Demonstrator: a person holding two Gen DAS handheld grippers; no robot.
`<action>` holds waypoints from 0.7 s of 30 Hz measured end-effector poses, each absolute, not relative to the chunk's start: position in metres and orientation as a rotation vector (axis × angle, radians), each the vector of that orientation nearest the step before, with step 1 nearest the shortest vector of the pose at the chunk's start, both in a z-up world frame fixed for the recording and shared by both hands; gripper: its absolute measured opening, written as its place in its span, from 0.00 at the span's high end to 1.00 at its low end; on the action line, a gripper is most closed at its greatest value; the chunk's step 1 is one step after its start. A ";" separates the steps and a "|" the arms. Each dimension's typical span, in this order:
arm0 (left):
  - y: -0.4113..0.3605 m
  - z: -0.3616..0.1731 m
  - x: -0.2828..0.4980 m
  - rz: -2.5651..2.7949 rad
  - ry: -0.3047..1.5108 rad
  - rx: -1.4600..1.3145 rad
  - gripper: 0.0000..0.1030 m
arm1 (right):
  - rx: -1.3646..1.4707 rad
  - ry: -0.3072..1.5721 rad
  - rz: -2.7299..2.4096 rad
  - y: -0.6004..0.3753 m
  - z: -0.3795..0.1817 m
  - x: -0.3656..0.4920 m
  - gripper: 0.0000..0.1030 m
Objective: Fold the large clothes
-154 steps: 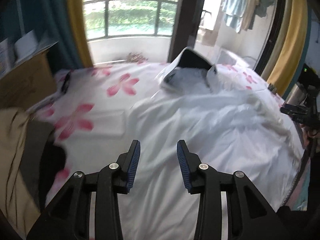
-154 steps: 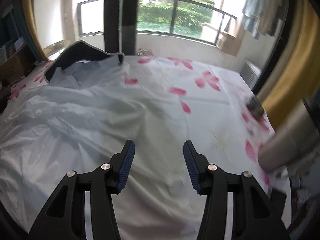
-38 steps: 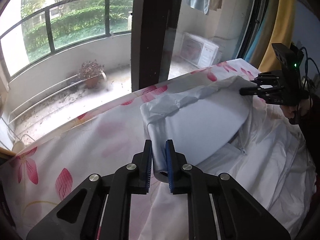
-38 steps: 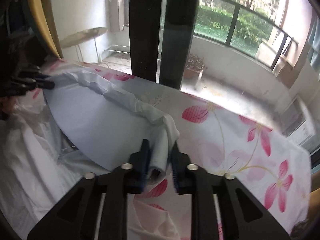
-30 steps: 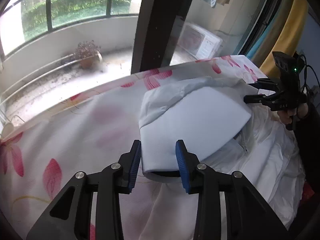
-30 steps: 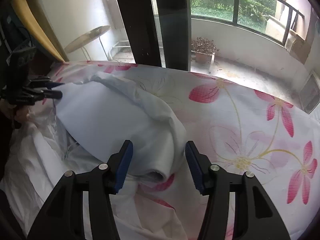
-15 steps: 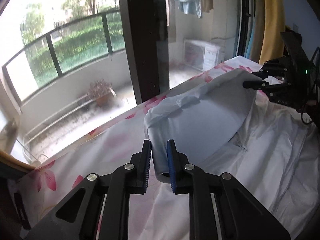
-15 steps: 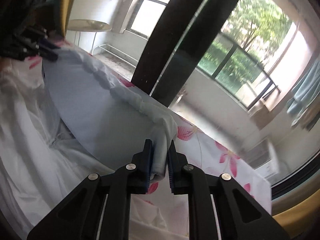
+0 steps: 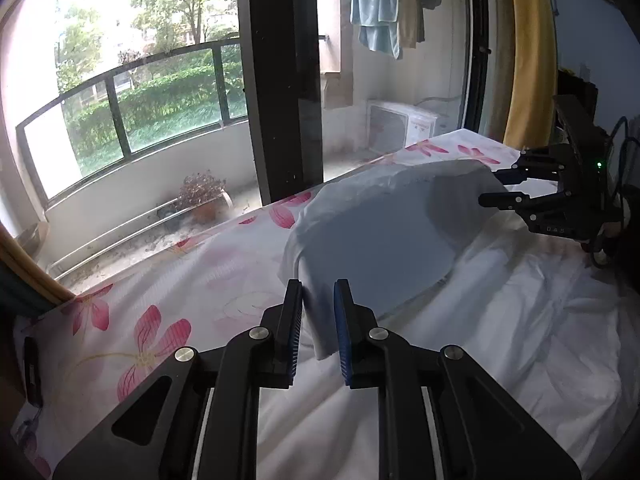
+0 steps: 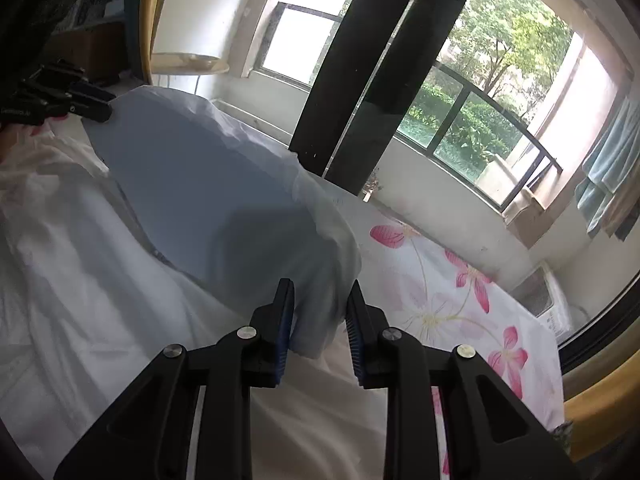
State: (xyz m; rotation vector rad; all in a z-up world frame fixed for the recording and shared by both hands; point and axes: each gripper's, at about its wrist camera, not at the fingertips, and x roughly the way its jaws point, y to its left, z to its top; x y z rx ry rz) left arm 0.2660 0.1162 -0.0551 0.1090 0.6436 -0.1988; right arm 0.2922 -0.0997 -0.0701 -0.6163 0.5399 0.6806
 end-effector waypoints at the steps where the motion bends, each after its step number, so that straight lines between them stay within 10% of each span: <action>1: 0.115 -0.054 0.265 -0.203 0.644 0.110 0.83 | -0.605 0.542 0.688 -0.099 -0.069 0.293 0.75; 21: 0.096 -0.052 0.186 -0.228 0.671 0.123 0.89 | -0.609 0.559 0.765 -0.152 -0.074 0.234 0.76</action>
